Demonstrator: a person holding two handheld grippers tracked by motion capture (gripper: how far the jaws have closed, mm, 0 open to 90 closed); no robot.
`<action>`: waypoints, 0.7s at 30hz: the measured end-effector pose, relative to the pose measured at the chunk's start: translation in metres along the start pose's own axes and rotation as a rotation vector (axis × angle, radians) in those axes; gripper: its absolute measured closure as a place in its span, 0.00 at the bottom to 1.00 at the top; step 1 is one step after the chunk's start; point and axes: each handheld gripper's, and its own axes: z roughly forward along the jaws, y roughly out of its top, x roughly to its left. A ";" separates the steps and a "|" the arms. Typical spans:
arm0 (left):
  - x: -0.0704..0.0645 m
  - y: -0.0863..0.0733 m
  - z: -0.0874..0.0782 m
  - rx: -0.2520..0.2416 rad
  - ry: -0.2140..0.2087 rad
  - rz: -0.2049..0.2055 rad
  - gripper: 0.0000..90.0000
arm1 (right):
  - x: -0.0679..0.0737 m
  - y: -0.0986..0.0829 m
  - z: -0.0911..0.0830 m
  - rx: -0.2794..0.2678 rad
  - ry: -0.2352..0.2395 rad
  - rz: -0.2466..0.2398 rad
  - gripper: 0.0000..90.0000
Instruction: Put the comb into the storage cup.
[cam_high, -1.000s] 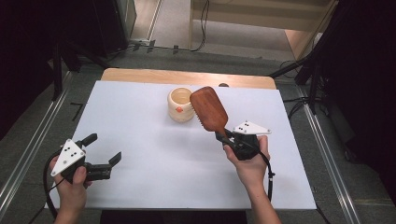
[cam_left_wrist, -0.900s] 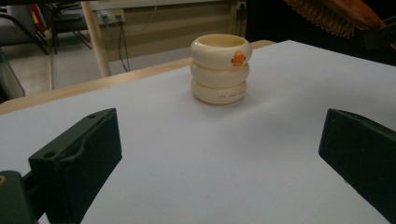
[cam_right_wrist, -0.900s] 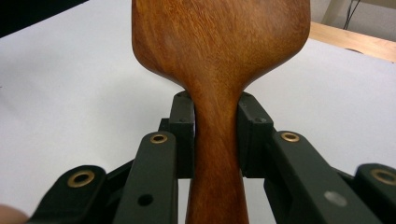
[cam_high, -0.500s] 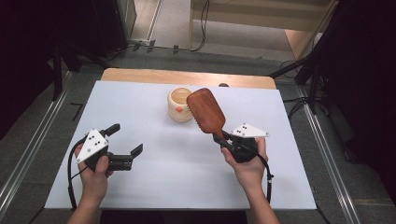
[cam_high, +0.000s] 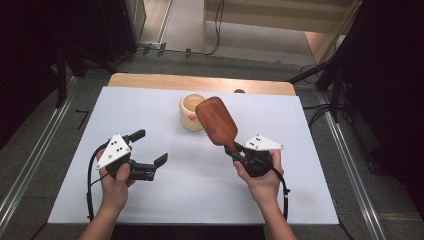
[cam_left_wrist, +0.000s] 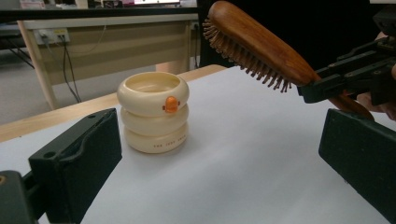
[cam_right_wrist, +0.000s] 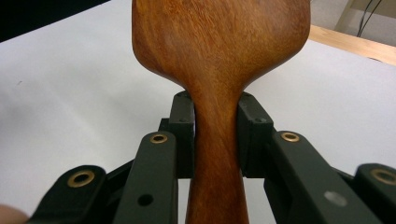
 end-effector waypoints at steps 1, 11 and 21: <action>0.000 0.000 0.000 -0.002 -0.005 -0.006 0.00 | 0.001 0.000 0.000 0.000 0.001 0.000 0.78; -0.002 -0.002 0.000 -0.015 -0.034 -0.033 0.00 | 0.012 -0.004 0.003 -0.006 0.023 -0.017 0.78; -0.003 -0.001 0.003 -0.030 -0.054 -0.061 0.00 | 0.024 -0.007 0.007 -0.022 0.057 -0.029 0.78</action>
